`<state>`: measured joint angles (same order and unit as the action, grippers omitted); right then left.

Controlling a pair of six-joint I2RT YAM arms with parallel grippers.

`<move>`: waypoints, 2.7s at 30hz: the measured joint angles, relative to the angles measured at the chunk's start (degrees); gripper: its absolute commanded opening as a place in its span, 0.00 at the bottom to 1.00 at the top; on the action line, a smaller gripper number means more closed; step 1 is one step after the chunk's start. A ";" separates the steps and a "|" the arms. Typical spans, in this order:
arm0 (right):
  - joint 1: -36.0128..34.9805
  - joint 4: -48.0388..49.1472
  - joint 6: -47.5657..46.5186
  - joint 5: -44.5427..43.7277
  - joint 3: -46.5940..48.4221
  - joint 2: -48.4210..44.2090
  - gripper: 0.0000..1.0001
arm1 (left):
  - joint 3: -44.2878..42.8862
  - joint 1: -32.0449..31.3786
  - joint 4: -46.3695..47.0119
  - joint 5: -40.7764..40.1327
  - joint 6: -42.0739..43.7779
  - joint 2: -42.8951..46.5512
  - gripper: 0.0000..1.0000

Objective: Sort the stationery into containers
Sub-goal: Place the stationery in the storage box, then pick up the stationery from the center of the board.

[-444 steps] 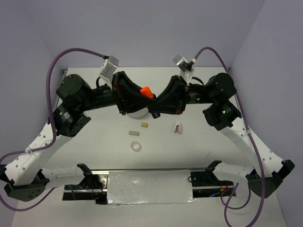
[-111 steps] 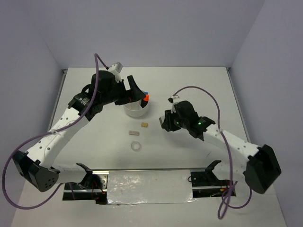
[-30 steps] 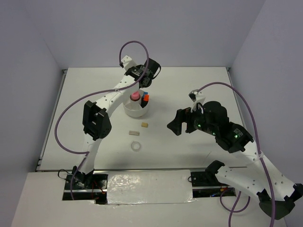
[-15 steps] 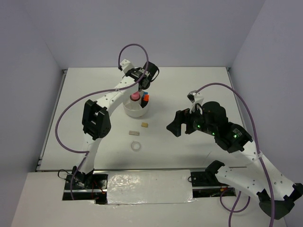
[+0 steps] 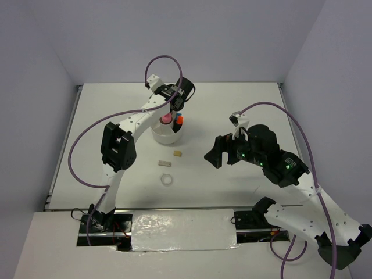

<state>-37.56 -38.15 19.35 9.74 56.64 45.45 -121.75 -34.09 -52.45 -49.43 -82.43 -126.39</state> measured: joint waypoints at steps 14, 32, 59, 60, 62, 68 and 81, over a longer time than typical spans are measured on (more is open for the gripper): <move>0.00 0.09 -0.37 -0.02 0.00 0.37 1.00 | -0.17 0.04 1.53 0.52 2.91 0.17 0.73; -2.99 8.85 5.35 -8.33 -3.67 25.20 1.00 | 11.67 0.04 14.64 5.68 36.20 36.17 0.99; -4.42 7.28 26.23 -21.29 -12.92 7.06 1.00 | 63.14 -7.74 27.87 30.80 43.32 33.46 0.99; -4.42 7.23 26.25 -21.29 -12.96 6.40 1.00 | 63.14 -7.74 28.13 31.04 43.32 33.18 0.99; -4.42 7.21 26.45 -21.24 -13.16 5.22 1.00 | 63.14 -7.74 28.85 31.36 43.30 32.68 0.97; -4.42 7.06 27.50 -20.87 -14.36 3.26 1.00 | 63.54 -7.74 30.38 31.56 43.34 30.36 0.92; -4.42 6.91 28.81 -20.87 -14.69 2.64 1.00 | 66.75 -7.74 32.11 31.67 43.28 29.92 0.60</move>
<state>-41.98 -31.24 48.16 -11.14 41.95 48.10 -55.00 -41.82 -20.34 -17.76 -39.16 -96.47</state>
